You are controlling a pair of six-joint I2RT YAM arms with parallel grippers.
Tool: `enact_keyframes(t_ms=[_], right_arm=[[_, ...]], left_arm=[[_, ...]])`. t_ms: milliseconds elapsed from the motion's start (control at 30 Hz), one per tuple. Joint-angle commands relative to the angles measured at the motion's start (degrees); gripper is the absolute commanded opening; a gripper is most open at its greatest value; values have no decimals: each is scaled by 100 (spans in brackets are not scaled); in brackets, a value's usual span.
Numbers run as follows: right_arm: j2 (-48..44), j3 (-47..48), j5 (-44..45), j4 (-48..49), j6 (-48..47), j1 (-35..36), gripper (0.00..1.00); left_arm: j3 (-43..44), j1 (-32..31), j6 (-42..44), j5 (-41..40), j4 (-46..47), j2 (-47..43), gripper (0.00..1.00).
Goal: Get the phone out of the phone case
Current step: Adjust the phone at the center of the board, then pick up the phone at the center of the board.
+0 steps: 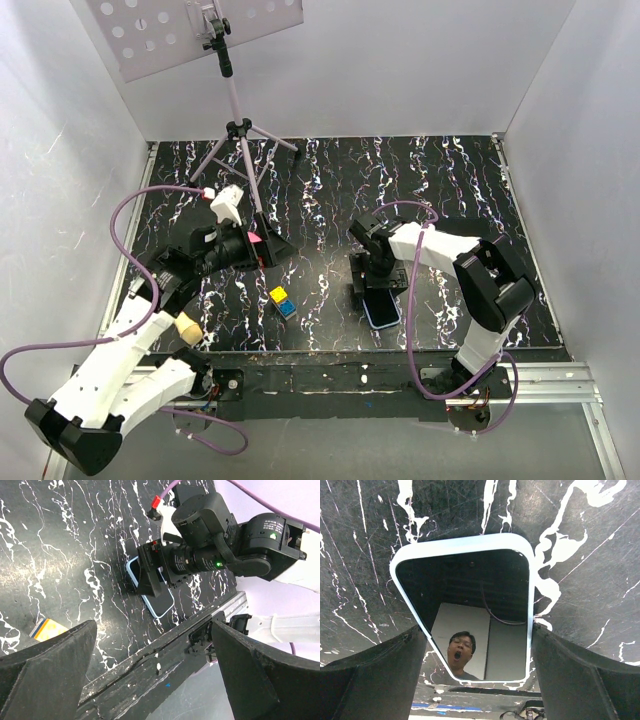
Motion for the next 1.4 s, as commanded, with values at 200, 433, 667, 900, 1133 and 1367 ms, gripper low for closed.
enact_keyframes(t_ms=[200,433,667,900,1133,1367], right_arm=[[417,-572,96,569,25,117,62],[-461,-774,-185,1096,77,143,2],[-1401,-1073,-1038,2063,586,-15,1],[-2237,-1459,-1704,2932,921,-392,1],[-2439,-1258,-3014,3248,1921,-639,1],[-2492,-1153,-3201,4129,3398,-332,1]], left_arm=[[-189,-291,-146,-338,-203,-205,100],[-119,-396,-296,-366,-203,-223,100],[-602,-467,-673,-296,218,-268,94],[-725,-704,-709,-776,184,-266,98],[-937,-722,-639,-1122,289,-320,98],[-1209,-739,-410,-691,904,-505,83]])
